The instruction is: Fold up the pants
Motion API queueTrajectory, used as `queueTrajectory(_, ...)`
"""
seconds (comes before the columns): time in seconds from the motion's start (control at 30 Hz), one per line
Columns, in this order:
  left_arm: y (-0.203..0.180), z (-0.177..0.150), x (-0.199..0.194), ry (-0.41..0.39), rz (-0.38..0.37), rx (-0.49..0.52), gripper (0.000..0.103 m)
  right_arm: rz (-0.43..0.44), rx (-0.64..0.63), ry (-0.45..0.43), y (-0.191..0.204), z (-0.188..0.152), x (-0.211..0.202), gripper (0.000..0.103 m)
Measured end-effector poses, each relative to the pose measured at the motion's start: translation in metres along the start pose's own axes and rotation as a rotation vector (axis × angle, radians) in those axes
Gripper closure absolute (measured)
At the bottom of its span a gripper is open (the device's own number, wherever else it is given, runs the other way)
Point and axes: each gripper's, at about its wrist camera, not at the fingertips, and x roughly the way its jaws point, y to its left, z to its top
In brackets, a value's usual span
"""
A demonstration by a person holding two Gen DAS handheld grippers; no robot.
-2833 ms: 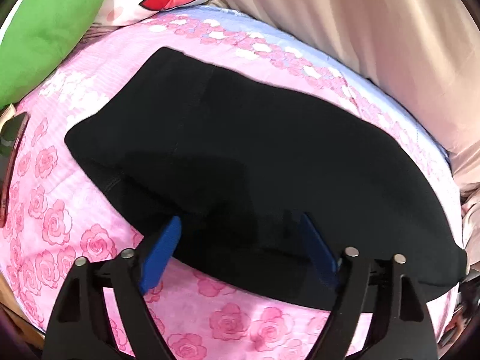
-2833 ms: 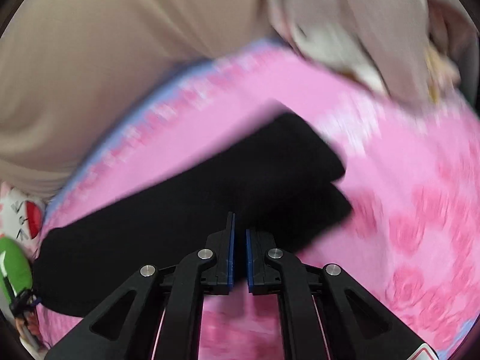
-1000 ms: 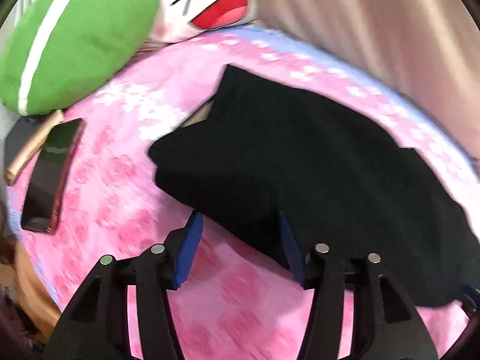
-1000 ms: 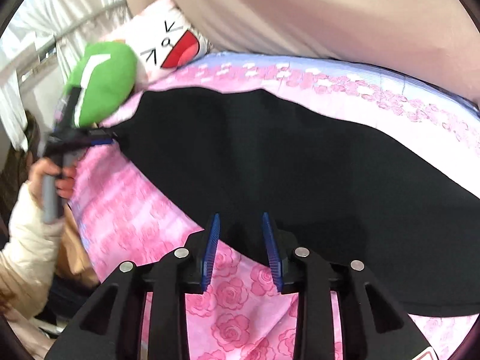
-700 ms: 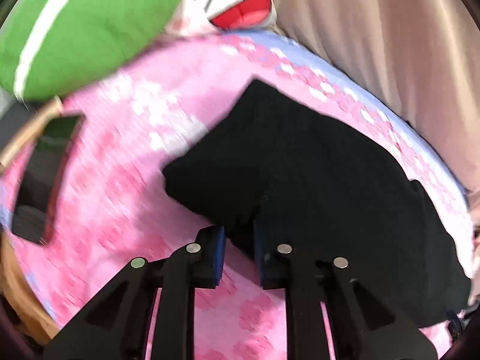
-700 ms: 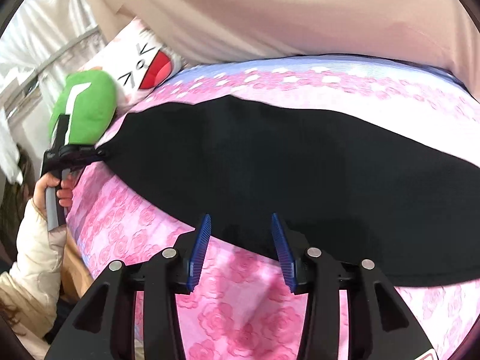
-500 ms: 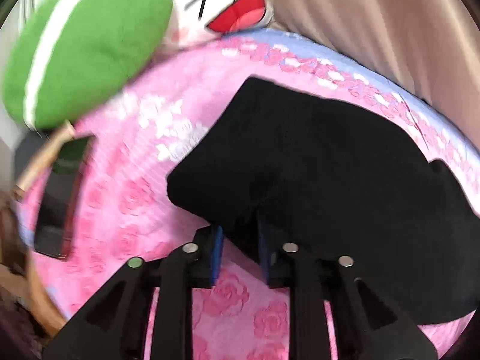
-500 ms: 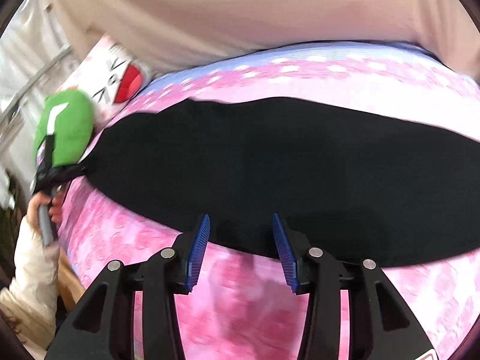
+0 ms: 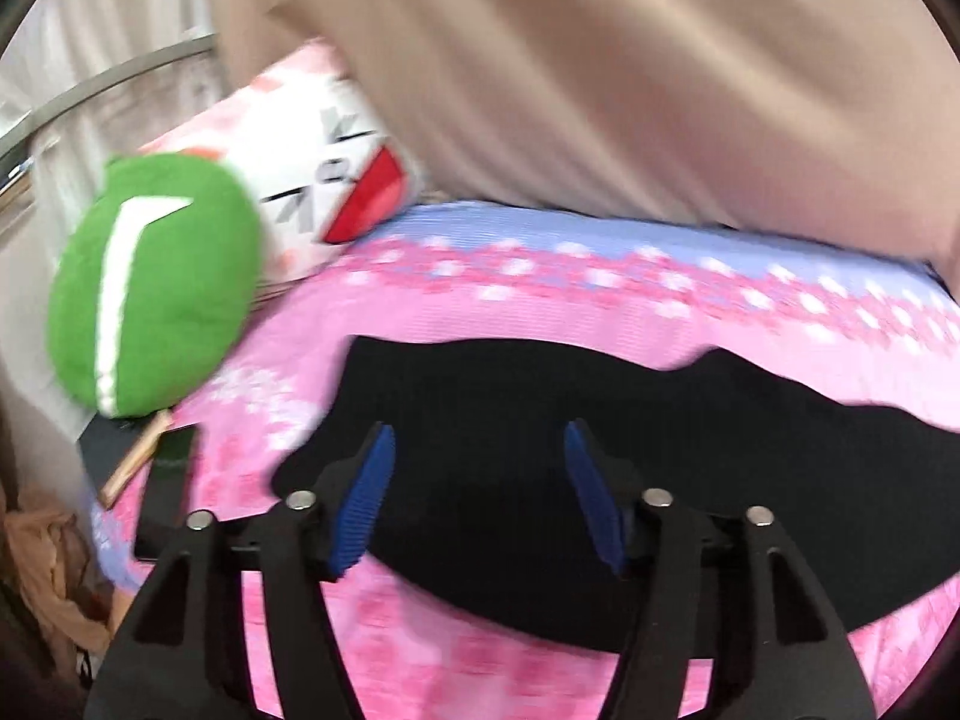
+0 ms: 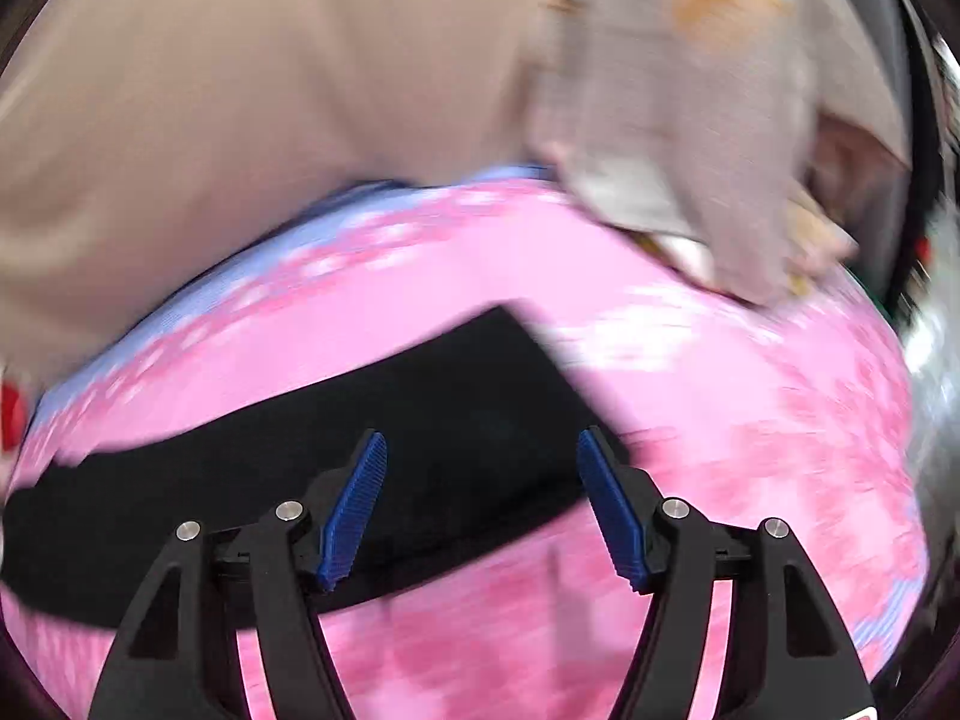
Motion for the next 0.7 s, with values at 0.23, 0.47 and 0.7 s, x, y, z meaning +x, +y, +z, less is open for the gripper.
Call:
queueTrajectory(0.23, -0.104, -0.019, 0.012, 0.057, -0.075, 0.125, 0.027, 0.143, 0.012, 0.125, -0.023, 0.02, 0.056, 0.077)
queueTrajectory(0.47, -0.153, -0.034, 0.017, 0.091, -0.101, 0.193, 0.02, 0.061, -0.025, 0.099, -0.045, 0.014, 0.042, 0.094)
queueTrajectory(0.7, -0.178, -0.051, 0.021, 0.108, -0.085, 0.24, 0.015, 0.033, 0.015, 0.08, -0.057, 0.014, 0.029, 0.028)
